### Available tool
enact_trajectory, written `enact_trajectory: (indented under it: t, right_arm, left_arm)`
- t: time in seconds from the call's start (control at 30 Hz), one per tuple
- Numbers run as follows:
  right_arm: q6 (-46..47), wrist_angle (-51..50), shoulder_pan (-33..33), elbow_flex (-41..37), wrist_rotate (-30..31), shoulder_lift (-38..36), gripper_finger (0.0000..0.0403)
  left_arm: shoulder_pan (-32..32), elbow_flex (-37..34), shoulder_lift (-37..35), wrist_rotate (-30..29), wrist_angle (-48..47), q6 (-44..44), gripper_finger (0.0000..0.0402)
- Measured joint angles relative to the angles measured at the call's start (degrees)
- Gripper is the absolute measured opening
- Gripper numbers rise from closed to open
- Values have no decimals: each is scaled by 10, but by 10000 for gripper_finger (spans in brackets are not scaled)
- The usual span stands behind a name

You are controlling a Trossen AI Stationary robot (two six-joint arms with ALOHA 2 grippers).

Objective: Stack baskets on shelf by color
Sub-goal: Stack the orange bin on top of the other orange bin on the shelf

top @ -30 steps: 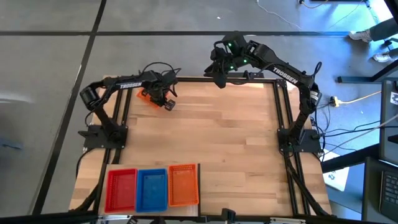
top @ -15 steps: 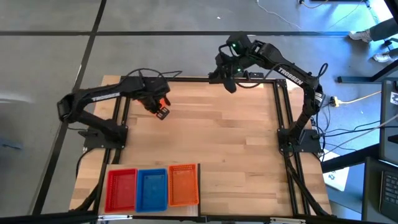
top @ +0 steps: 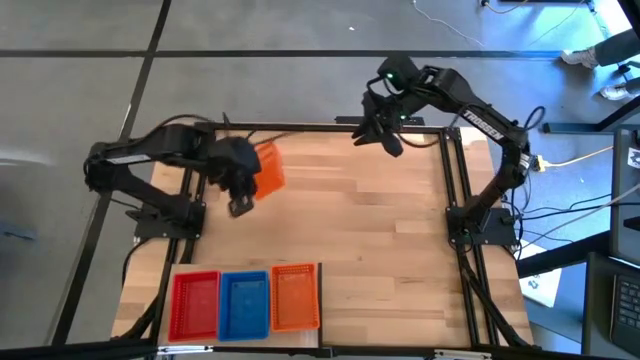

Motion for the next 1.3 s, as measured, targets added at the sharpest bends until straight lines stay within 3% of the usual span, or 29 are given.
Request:
enact_trajectory:
  t: [0.13, 0.3, 0.57, 0.87, 1.3]
  right_arm:
    - [0, -1, 13, 0, -21, -32, 106]
    - [1, 1, 45, 0, -117, -61, 106]
    - [74, 35, 102, 0, -79, -74, 106]
    - [73, 36, 125, 0, -74, -74, 106]
    - [60, 35, 125, 0, -73, -74, 106]
  left_arm:
    - [-101, 52, 12, 0, -2, -59, 0]
    - [-232, 102, 45, 4, 19, -113, 0]
    - [-361, 207, 145, -11, 65, -143, 0]
    - [-393, 322, 253, -13, 65, -186, 0]
    - [-393, 339, 281, 2, 52, -245, 0]
